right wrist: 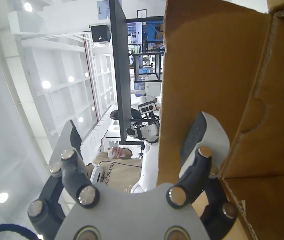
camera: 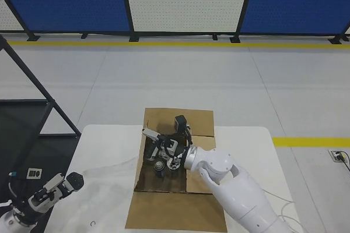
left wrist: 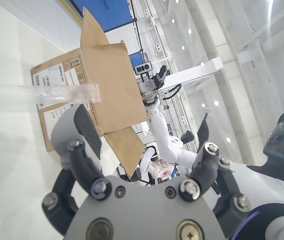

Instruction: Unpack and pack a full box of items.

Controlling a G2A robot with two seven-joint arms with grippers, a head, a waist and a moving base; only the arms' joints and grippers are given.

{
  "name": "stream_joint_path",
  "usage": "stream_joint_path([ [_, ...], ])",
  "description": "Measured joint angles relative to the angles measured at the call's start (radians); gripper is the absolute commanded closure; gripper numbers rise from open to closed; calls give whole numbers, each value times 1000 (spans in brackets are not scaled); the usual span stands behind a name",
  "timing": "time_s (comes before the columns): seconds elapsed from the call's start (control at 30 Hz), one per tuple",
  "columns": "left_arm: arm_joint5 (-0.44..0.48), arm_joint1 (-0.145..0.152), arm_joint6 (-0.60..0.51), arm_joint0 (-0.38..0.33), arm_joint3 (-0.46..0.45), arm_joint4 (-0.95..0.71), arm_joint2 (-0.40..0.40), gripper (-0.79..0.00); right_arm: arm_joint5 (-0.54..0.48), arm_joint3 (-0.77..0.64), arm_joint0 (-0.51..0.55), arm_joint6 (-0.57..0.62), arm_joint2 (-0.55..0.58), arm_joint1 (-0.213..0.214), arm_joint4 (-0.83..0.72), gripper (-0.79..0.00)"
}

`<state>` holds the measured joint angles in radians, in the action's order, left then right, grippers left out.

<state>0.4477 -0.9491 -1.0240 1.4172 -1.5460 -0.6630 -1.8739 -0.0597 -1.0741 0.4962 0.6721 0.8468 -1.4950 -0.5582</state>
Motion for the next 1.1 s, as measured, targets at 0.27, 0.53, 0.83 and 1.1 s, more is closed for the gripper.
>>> stream_joint_path([
  [0.27,-8,-4,20,15,-17,7,21,-785,-17,89,-54,-22,-101,-67,-53,-785],
  [0.53,-12,-4,24,17,-19,9,22,-785,-16,127,-73,-26,-122,-83,-57,-785],
  [0.83,-27,-4,48,23,-55,27,16,-785,-7,102,-38,-64,-131,-91,-41,-785],
  [1.1,-61,-5,12,29,-95,-58,4,-785,5,169,-67,-87,-176,-141,-53,-785],
])
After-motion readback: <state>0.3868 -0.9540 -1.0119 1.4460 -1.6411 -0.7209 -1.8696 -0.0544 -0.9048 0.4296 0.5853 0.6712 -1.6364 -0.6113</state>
